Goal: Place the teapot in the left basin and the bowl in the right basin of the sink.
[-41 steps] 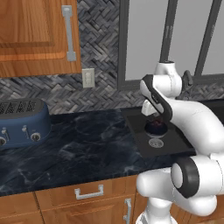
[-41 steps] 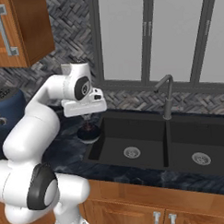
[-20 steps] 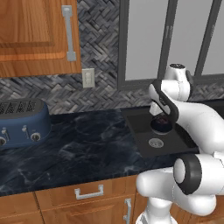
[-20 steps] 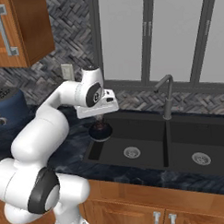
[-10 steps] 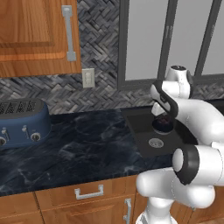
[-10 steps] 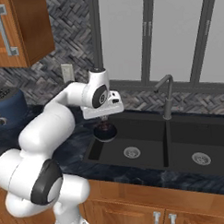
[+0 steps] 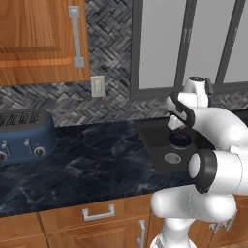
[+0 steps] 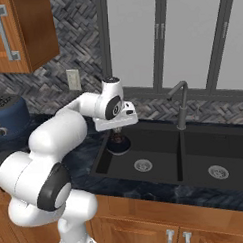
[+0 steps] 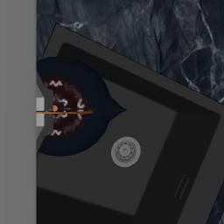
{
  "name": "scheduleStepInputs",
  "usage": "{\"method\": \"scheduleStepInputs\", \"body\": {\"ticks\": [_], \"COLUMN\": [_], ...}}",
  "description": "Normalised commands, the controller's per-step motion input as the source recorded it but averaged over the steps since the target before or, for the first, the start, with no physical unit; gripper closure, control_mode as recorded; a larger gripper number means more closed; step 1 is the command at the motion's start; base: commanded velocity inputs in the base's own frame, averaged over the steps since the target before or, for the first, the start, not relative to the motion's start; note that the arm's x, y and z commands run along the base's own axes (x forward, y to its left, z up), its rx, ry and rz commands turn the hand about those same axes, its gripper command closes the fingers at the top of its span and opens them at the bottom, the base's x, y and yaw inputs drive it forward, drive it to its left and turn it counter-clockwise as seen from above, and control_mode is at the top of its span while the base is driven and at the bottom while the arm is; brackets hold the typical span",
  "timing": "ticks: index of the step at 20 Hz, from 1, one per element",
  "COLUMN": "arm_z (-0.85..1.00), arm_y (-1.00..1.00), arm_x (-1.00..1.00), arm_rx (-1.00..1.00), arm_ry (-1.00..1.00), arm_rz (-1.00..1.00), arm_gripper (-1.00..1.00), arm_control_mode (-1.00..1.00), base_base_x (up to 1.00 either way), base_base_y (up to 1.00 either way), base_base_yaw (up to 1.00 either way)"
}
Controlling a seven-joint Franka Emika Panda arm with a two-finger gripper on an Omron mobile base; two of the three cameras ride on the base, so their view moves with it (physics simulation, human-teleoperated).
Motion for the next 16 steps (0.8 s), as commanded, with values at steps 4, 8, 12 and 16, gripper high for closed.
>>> {"method": "scheduleStepInputs", "body": {"ticks": [4,8,12,16], "arm_z": [-0.22,-0.22,-0.26,-0.28], "arm_y": [-0.05,-0.06,-0.04,-0.02], "arm_x": [0.23,0.24,0.19,0.15], "arm_rx": [0.0,0.0,0.0,0.0], "arm_ry": [-0.02,0.0,0.0,0.0], "arm_rz": [0.0,0.0,0.0,0.0], "arm_gripper": [1.0,1.0,1.0,1.0], "arm_control_mode": [-1.0,-1.0,-1.0,-1.0], "base_base_x": [0.0,0.0,0.0,0.0], "base_base_y": [0.0,0.0,0.0,0.0], "base_base_yaw": [0.0,0.0,0.0,0.0]}}
